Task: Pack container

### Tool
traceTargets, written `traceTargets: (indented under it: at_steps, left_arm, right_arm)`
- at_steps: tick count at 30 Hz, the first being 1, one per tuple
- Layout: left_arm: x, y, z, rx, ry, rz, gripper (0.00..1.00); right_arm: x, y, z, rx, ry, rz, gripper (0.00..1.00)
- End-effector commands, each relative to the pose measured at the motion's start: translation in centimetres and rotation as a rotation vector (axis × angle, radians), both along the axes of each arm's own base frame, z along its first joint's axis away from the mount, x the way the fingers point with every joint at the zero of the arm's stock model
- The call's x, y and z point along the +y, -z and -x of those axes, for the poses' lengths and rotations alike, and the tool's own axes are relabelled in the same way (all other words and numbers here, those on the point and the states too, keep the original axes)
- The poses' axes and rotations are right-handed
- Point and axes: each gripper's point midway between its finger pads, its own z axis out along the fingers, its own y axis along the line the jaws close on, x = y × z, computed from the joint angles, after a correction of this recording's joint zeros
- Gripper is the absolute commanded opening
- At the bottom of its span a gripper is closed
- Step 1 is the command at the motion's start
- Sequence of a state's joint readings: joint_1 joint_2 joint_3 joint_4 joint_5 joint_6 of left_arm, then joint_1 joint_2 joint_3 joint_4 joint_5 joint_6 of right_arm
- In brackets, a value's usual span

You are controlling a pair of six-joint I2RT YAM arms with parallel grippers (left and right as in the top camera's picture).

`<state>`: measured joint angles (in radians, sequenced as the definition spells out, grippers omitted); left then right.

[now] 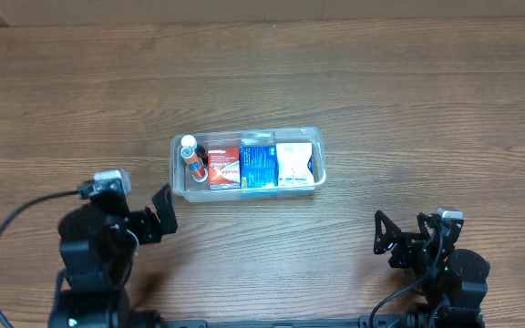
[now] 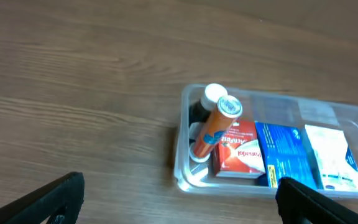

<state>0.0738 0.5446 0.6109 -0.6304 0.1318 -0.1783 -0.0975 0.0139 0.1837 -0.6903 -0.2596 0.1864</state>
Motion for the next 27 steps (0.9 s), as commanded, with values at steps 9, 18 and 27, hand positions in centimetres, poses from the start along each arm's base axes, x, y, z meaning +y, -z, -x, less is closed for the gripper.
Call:
traceTargets:
  at_steps: [9, 18, 27]
  left_arm:
    - [-2.2, 6.3, 1.1, -0.121, 0.117, 0.043, 1.00]
    - [-2.3, 8.3, 1.6, -0.176, 0.113, 0.008, 1.00]
    - [-1.6, 6.8, 1.6, -0.254, 0.076, -0.022, 1.00]
  right_arm:
    - [0.2, 0.4, 0.0, 0.001, -0.013, -0.005, 1.00]
    - [0.2, 0.4, 0.0, 0.001, -0.013, -0.005, 1.00]
    - [0.2, 0.4, 0.0, 0.001, -0.013, -0.005, 1.00]
